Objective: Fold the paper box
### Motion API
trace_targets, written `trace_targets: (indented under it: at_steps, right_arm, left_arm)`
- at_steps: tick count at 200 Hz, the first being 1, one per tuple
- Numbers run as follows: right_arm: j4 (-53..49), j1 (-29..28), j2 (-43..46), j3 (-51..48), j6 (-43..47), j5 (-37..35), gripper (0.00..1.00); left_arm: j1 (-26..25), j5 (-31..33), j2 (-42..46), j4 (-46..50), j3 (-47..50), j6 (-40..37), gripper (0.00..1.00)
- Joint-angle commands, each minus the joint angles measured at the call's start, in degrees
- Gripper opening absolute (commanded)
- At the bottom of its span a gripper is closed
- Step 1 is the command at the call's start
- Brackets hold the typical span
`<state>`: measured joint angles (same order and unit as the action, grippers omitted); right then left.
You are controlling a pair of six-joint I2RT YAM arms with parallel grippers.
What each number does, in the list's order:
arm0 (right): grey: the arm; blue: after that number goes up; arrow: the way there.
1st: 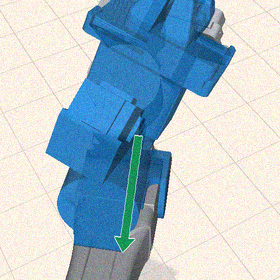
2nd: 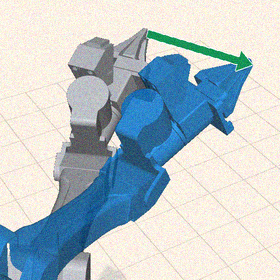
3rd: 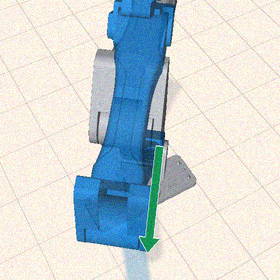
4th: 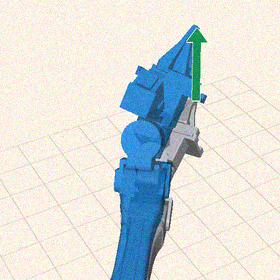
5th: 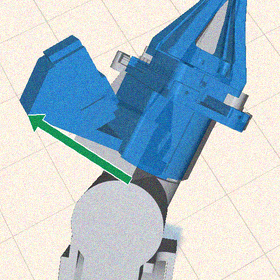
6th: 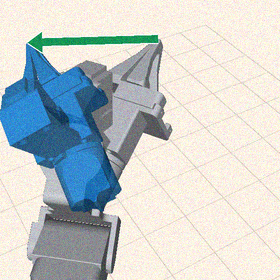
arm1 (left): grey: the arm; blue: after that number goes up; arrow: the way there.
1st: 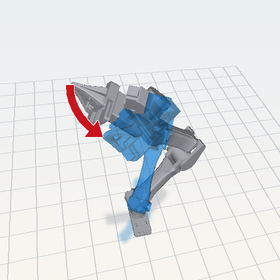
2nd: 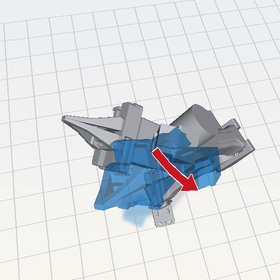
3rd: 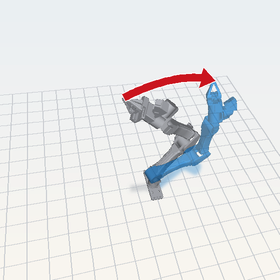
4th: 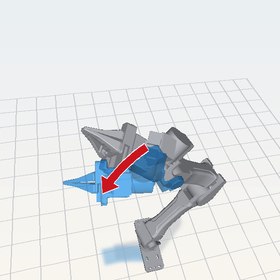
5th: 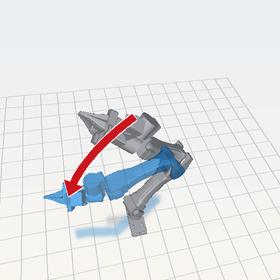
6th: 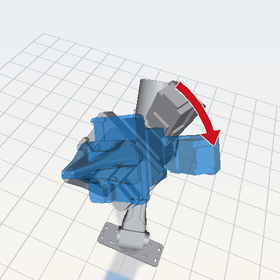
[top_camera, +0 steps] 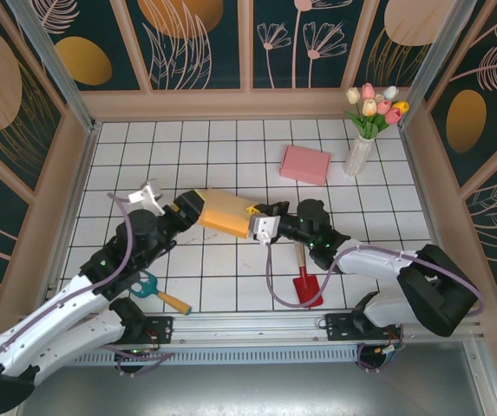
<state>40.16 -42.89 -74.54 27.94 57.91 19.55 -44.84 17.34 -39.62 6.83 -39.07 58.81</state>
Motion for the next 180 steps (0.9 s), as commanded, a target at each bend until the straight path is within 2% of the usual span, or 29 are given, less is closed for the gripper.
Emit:
trace_targets:
  at_steps: [1,15,28,60,105,145,180]
  right_arm:
    - [-6.45,1.55,3.42,0.91,0.48,6.33,0.05]
    - [-9.76,2.24,4.67,1.39,1.14,7.80,0.05]
    - [-11.77,2.76,5.65,1.66,1.44,8.86,0.05]
    - [-12.88,3.43,7.19,1.42,1.18,10.35,0.06]
    - [-11.33,4.19,7.48,1.26,-0.22,10.94,0.06]
    - [-9.70,4.60,7.00,0.88,-1.22,10.15,0.06]
    - [-8.22,4.58,6.74,0.36,-1.64,7.69,0.06]
  left_arm:
    - [0.02,11.10,0.78,7.86,-4.96,-8.97,0.76]
    - [0.02,15.14,-1.27,10.22,-6.98,-12.88,0.83]
    - [0.11,15.39,-4.01,10.83,-8.13,-14.61,0.86]
    - [0.12,8.46,-10.25,5.36,-7.87,-12.72,0.85]
    - [0.13,2.08,-19.37,1.11,-6.87,-9.61,0.84]
    - [0.10,-5.43,-22.31,-6.42,-2.59,-4.94,0.80]
    - [0.11,-10.30,-24.92,-8.27,-1.85,-2.01,0.79]
